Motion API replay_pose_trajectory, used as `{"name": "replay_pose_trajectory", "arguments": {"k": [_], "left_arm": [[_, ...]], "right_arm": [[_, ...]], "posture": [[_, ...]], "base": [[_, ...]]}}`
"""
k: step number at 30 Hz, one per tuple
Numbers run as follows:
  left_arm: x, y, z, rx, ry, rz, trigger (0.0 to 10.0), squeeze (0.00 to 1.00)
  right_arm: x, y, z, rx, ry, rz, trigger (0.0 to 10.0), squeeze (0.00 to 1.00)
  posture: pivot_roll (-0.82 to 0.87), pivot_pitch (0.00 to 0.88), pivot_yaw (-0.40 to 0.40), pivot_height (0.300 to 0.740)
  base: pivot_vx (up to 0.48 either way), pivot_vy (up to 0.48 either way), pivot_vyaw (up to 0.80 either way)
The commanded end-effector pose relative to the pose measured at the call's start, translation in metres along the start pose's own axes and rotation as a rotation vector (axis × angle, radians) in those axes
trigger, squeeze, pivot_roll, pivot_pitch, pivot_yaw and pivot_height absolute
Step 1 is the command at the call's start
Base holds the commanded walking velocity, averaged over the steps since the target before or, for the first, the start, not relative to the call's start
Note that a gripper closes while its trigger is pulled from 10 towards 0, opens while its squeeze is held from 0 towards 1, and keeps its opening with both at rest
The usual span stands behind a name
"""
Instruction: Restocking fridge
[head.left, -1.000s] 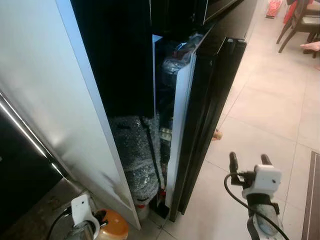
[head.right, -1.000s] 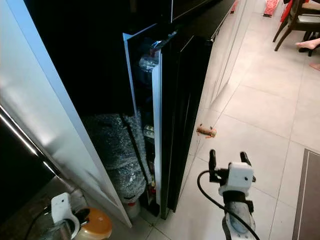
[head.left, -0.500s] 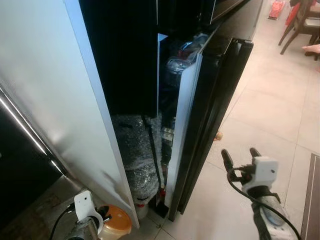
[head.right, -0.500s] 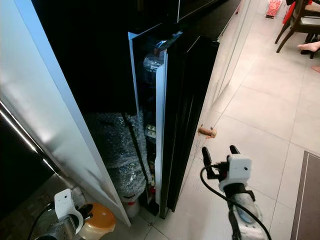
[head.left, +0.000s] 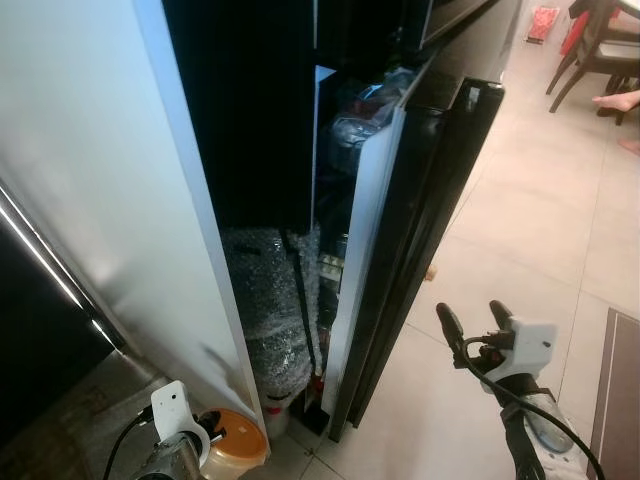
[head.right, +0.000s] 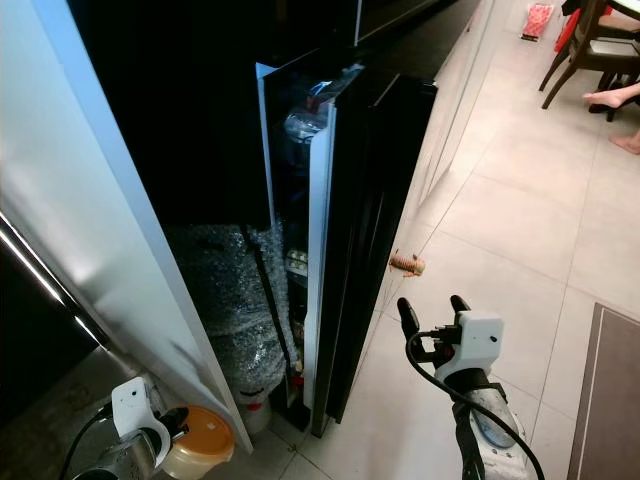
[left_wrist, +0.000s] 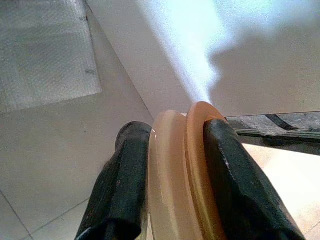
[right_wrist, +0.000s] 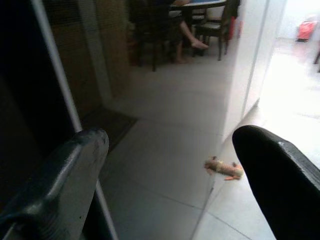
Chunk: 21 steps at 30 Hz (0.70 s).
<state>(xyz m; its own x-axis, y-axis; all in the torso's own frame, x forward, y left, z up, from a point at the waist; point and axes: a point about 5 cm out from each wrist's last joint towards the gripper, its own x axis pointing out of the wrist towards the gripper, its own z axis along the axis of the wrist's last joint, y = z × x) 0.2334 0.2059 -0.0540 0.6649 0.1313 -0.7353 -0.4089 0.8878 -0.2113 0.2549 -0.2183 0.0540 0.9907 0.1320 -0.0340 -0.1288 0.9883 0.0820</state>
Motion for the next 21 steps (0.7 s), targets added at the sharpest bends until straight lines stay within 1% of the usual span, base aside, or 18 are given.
{"name": "replay_pose_trajectory", "arguments": {"k": [1, 4, 9, 14, 17, 21], "left_arm": [[0.000, 0.001, -0.001, -0.024, -0.003, 0.012, 10.0, 0.00], [0.000, 0.002, -0.001, -0.025, -0.005, 0.013, 10.0, 0.00], [-0.001, 0.005, -0.001, -0.019, -0.007, 0.011, 10.0, 0.00], [-0.002, 0.010, -0.004, -0.027, -0.009, 0.025, 10.0, 0.00], [-0.002, 0.012, -0.006, -0.022, -0.005, 0.028, 10.0, 0.00], [-0.003, 0.016, -0.009, -0.012, 0.003, 0.031, 10.0, 0.00]], "right_arm": [[0.001, 0.001, 0.001, 0.004, 0.007, 0.019, 10.0, 0.00], [0.000, 0.003, -0.001, -0.009, 0.022, 0.042, 10.0, 0.00], [0.001, 0.008, -0.001, 0.010, 0.021, 0.066, 10.0, 0.00], [-0.005, 0.012, -0.005, 0.006, 0.043, 0.093, 10.0, 0.00], [-0.003, 0.011, -0.004, 0.003, 0.036, 0.084, 10.0, 0.00], [0.003, 0.013, -0.002, -0.003, 0.027, 0.099, 10.0, 0.00]], "posture": [[-0.21, 0.000, -0.042, 0.740], [-0.19, 0.000, -0.041, 0.740], [-0.19, 0.000, -0.043, 0.740], [-0.18, 0.000, -0.043, 0.740], [-0.18, 0.000, -0.037, 0.740], [-0.18, 0.000, -0.032, 0.740]], "base": [[0.000, 0.000, 0.00], [0.000, 0.000, 0.00], [0.000, 0.000, 0.00], [0.000, 0.000, 0.00], [0.000, 0.000, 0.00], [0.000, 0.000, 0.00]]}}
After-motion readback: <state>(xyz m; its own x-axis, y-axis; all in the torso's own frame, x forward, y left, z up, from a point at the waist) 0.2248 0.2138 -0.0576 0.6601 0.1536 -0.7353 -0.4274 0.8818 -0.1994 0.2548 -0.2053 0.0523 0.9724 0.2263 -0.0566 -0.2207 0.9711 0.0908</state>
